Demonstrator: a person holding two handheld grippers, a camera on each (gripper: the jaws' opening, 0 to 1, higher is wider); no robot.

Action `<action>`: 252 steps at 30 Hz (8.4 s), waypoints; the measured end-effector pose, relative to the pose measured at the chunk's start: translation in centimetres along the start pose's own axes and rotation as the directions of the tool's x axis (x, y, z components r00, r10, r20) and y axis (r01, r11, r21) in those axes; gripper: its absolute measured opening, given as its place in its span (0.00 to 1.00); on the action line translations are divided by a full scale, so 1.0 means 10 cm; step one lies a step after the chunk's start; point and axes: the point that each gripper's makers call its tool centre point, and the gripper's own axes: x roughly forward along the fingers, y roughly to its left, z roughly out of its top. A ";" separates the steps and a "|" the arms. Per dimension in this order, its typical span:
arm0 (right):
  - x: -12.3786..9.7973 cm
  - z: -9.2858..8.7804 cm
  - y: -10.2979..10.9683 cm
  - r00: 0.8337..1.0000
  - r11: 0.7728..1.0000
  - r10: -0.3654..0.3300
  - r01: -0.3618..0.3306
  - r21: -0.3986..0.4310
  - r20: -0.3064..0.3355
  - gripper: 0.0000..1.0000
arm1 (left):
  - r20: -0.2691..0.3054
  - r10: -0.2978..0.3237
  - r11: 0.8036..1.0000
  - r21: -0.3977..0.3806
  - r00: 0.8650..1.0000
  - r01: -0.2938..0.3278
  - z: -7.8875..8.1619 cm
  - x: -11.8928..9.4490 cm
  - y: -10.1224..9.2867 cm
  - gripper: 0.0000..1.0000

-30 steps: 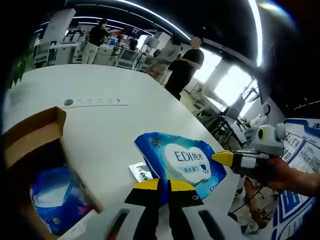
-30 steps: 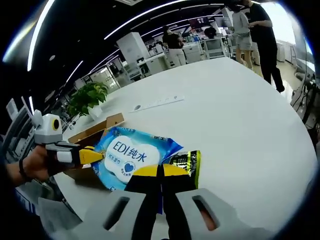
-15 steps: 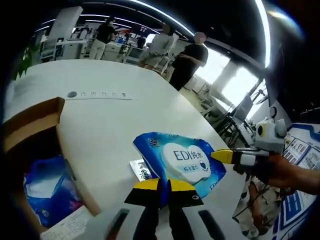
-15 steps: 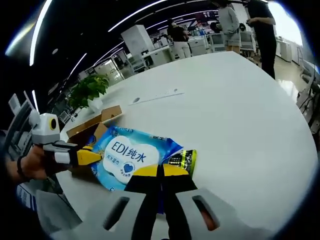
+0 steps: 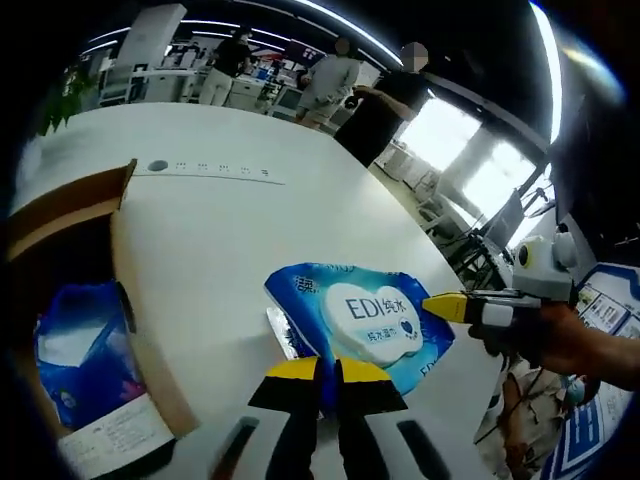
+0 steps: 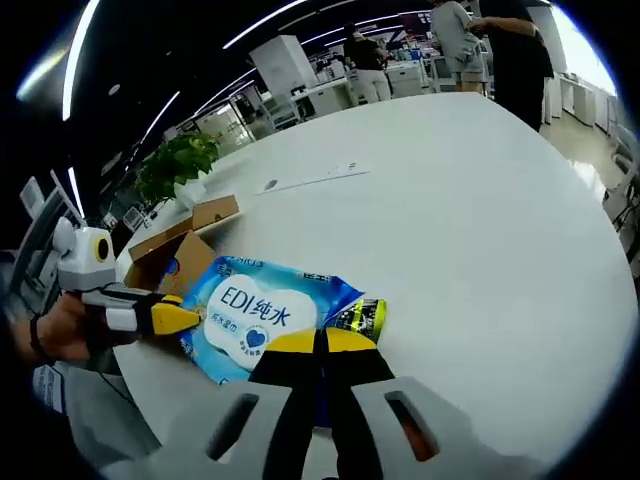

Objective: Operate the shoe box by opening the lid, removing the specified soft item, and placing it in the target area until the item is outside and the box remains undamaged.

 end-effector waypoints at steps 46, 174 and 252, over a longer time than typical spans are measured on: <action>0.11 -0.19 -0.24 0.995 0.996 -0.087 0.088 0.021 -0.048 0.02 | -0.064 0.116 0.993 0.046 0.991 -0.113 -0.23 0.13 0.22 0.16; 1.25 0.05 2.67 0.933 0.813 0.228 -0.339 -0.473 -0.278 0.38 | 0.223 0.286 0.958 -0.044 0.932 -0.283 -0.19 -2.81 2.25 0.29; 2.00 -0.34 2.75 0.821 0.443 0.030 -0.522 -0.729 -0.570 0.44 | 0.193 0.296 0.951 0.031 0.936 -0.307 -0.57 -3.32 2.19 0.41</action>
